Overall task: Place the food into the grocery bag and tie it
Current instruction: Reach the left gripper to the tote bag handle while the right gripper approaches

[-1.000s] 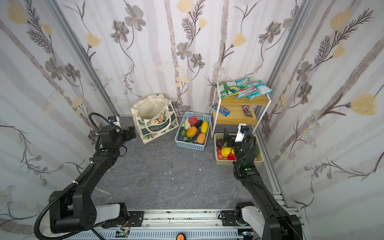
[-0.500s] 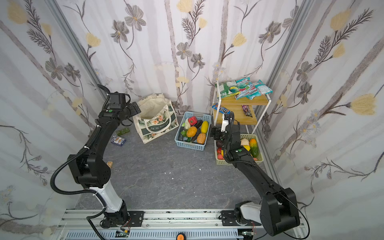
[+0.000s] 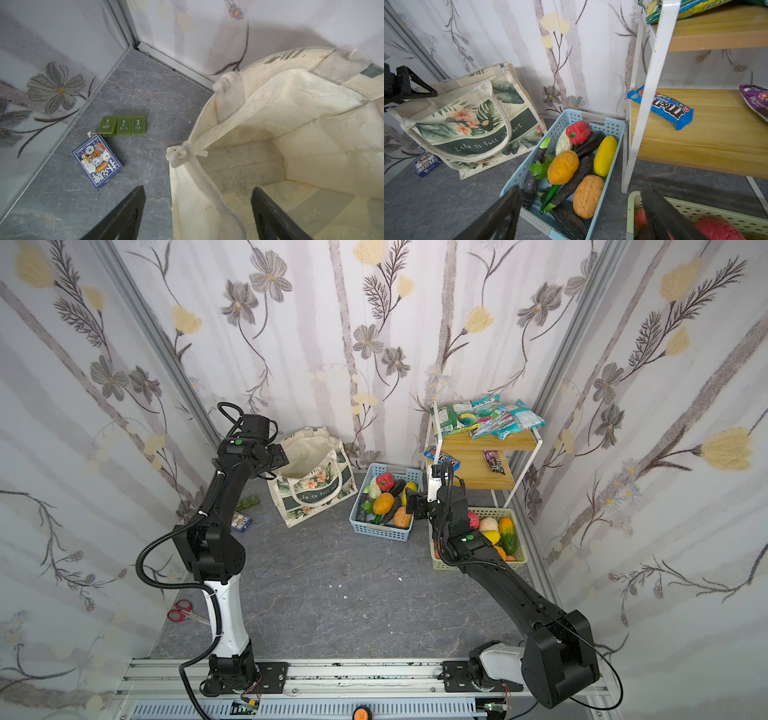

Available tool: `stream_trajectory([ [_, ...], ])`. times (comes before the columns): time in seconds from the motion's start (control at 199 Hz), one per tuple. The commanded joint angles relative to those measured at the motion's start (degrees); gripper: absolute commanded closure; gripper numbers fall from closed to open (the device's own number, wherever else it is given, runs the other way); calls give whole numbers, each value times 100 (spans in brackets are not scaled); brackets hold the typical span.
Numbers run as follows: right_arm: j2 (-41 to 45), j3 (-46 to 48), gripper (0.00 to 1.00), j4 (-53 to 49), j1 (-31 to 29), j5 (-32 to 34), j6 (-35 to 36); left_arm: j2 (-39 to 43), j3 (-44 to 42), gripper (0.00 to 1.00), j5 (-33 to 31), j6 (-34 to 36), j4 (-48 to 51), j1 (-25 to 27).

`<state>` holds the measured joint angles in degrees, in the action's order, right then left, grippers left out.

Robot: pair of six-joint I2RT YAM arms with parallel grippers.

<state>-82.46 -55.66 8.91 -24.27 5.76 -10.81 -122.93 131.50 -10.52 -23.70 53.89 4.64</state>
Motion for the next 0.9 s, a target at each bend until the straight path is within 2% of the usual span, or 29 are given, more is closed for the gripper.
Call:
stream_trajectory([
  [0.0, 10, -53, 11, -82, -54, -83, 57, -33, 43, 26, -179, 152, 337, 2],
  [0.14, -55, -161, 11, -133, -143, -116, 85, -21, -9, 38, -172, 225, 412, -5],
  [0.336, -226, -429, 11, -347, -326, -101, 201, 89, -97, 60, -163, 300, 421, -5],
  [0.461, -320, -580, 11, -496, -458, -157, 180, 281, -369, 80, -68, 329, 376, 3],
  [0.612, -411, -726, 11, -635, -568, -198, 184, 638, -959, 84, -7, 314, 220, 1],
  [0.808, -566, -1013, 12, -802, -617, -524, 72, 1242, -1737, 100, 14, 220, 128, 50],
  [0.898, -743, -1328, 13, -983, -706, -662, -171, 1603, -2197, 100, -28, 162, 73, 169],
])
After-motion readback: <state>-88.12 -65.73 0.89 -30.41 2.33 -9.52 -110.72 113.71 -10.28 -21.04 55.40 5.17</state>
